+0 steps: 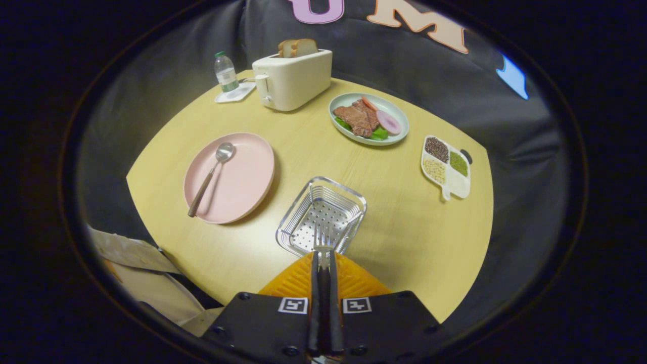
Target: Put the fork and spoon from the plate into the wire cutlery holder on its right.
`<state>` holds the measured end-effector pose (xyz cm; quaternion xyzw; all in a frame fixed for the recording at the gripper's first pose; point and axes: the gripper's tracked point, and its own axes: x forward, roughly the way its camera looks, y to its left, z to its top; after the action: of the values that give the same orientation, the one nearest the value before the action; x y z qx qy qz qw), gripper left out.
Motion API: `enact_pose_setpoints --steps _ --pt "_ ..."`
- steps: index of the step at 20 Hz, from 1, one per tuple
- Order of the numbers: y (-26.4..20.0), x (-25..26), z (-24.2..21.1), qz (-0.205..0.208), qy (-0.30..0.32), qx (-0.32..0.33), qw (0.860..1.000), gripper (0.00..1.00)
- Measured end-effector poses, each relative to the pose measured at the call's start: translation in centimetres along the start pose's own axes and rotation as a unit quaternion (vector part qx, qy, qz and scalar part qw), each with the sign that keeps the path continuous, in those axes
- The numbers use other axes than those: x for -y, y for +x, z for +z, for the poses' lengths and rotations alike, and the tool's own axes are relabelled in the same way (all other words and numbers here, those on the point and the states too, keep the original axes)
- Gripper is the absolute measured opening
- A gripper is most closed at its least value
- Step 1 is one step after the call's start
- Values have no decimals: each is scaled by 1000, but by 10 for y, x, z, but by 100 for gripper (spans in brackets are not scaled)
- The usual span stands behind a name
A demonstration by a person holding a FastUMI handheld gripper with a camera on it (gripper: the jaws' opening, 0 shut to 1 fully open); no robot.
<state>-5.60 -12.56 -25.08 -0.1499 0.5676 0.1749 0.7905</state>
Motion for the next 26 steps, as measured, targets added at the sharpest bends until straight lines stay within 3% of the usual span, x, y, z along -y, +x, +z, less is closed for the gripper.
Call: enact_pose_setpoints --steps 10,19,26 --pt "1 -1 26 -8 9 30 999 8" --pt "-14 -20 54 -24 -2 105 994 100" --pt "-23 -67 77 -27 38 175 983 100"
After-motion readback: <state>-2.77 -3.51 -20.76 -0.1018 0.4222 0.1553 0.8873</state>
